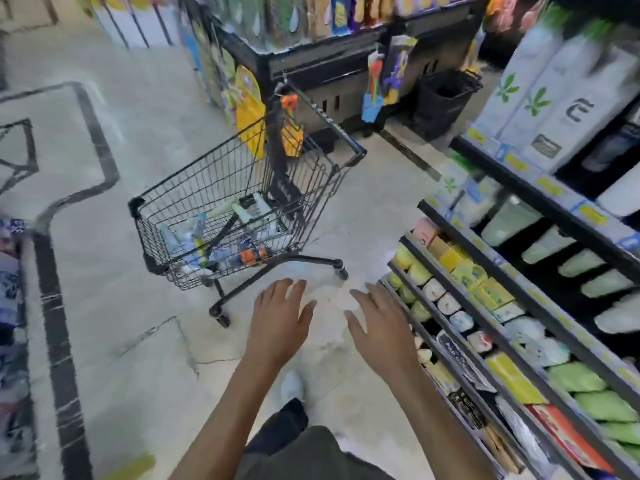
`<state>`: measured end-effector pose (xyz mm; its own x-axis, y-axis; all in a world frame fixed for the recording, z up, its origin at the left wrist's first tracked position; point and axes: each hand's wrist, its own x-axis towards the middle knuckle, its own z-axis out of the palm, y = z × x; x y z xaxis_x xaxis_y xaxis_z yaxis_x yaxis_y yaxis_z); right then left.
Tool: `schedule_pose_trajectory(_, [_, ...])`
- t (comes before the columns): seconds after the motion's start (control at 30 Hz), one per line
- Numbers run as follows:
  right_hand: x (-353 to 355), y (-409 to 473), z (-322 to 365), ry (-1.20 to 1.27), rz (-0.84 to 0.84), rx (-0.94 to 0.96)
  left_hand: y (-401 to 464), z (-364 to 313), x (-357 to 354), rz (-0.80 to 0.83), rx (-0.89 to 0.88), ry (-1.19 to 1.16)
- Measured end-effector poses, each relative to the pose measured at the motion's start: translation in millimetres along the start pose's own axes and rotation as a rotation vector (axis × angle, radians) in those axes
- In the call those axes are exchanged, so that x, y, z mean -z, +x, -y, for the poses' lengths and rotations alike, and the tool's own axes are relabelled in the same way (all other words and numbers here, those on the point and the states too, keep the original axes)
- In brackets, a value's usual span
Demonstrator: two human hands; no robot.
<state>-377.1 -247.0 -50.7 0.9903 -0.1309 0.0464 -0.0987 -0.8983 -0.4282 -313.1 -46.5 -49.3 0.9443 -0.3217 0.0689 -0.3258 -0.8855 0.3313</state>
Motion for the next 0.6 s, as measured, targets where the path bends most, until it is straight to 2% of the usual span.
schedule_pose_trajectory(0.33, [-46.2,119.5,98.5,0.016,0.142,0.261,-32.2,134.5,28.8,-0.093,0.372,-0.016])
schedule_pose_trajectory(0.6, [-80.6,202.3,145.5,-0.019,0.230,0.264,25.0,213.8,38.6,-0.093,0.430,-0.029])
